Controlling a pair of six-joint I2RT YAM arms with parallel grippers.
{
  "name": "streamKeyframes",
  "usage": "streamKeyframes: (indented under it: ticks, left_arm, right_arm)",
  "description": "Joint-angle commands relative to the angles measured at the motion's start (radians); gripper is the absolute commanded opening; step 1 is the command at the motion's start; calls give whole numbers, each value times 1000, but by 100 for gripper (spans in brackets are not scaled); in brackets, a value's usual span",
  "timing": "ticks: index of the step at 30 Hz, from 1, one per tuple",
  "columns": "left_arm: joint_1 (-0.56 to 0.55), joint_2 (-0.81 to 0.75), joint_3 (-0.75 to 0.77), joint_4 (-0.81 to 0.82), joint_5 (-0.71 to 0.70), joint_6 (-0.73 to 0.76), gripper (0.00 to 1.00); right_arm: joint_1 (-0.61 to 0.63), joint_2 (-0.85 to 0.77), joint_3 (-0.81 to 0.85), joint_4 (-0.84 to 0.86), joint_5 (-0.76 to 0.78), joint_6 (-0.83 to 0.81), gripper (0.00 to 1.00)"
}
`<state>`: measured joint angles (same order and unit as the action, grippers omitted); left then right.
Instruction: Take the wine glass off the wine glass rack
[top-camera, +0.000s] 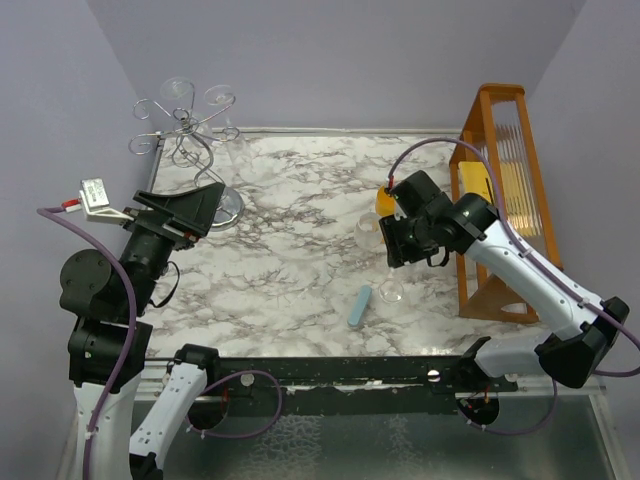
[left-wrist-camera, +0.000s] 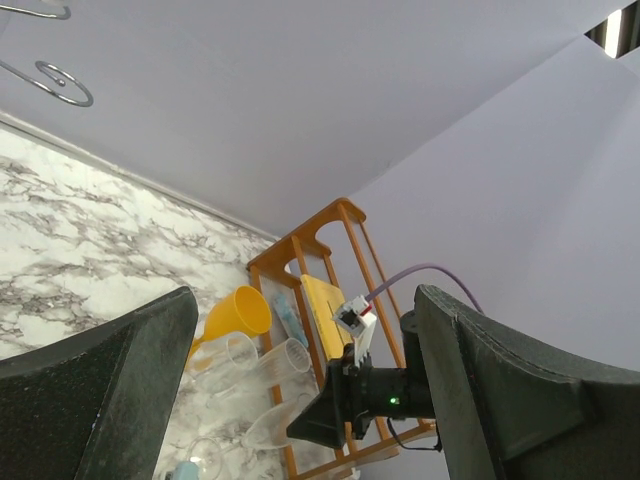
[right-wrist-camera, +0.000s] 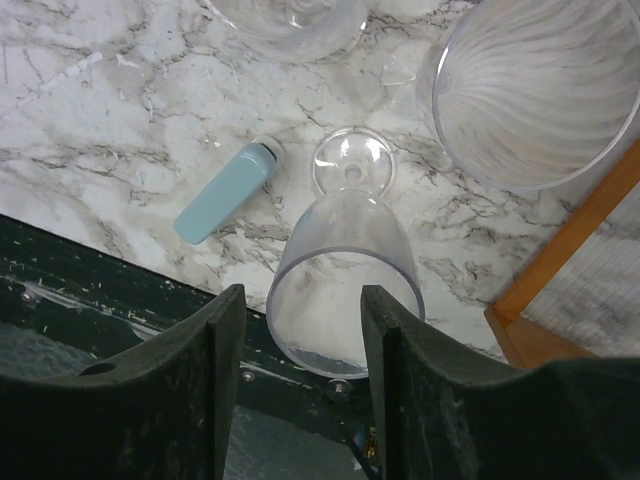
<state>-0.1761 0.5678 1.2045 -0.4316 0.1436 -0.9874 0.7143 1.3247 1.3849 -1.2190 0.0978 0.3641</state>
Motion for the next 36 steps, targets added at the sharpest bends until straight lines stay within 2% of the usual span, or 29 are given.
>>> streamKeyframes:
  ticks: [1,3,9,13,15,19,21,25,32,36]
  left_arm:
    - [6,-10,26,-9,-24,13,93]
    - [6,-9,27,-10,-23,12,93]
    - [6,-4,26,-16,-20,11,93]
    - [6,10,25,-23,-19,13,93]
    - [6,16,24,-25,-22,15,93]
    - [6,36,32,-29,-28,25,93]
    - [6,60,44,-37,-29,38,94]
    - [6,121,82,-63,-33,77,97]
    - [6,250,138,-65,-61,132,99]
    - [6,372,235,-120,-91,168,99]
  right_arm:
    - [6,-29,70,3,-20,-33,52]
    - [6,-36,93,-4,-30,-37,57]
    - [5,-95,118,10,-65,-56,86]
    - [6,-145,104,39,-94,-77,93]
    - [6,-178,84,78,-110,-65,100]
    - [6,-264,20,173,-59,58,100]
    - [5,-308,-5,209,-70,65,99]
    - [5,-386,-38,287,-132,30,99]
    - [6,-515,-141,427,-328,-106,100]
    - [6,-549,-187,435,-304,-109,99]
